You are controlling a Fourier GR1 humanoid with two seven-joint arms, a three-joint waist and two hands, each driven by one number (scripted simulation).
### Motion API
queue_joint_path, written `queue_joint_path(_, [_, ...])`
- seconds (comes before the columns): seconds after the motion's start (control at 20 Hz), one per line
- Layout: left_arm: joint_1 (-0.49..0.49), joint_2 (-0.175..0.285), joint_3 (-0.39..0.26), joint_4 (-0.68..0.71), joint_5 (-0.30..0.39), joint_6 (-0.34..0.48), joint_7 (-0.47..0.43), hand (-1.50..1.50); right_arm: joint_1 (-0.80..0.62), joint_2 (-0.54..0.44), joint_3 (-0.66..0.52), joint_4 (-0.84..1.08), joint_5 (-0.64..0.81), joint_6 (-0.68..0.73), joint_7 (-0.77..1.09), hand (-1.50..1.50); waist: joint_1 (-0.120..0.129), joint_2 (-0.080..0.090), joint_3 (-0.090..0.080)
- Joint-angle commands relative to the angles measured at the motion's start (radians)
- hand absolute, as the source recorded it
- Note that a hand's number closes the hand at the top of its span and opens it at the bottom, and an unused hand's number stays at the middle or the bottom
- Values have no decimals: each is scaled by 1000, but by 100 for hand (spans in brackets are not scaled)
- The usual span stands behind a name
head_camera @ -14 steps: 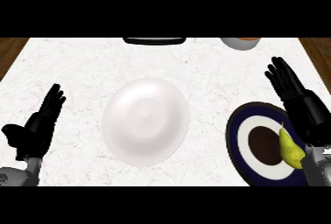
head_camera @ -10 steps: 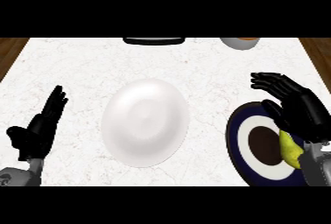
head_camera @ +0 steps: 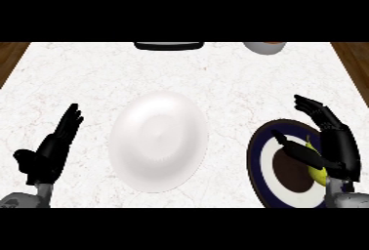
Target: Pick the pear from the plate and place it in the plate
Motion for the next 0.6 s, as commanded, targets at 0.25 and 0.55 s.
queue_joint_path(0.25, [-16, -5, 48, 16, -18, -55, 20, 0, 285, 68, 13, -138, 157, -167, -190, -150, -2, -4, 1])
queue_joint_path(0.55, [-6, -28, 52, -6, -34, -57, 28, 0, 374, -89, -50, -217, 247, -117, -16, -150, 2, -3, 0])
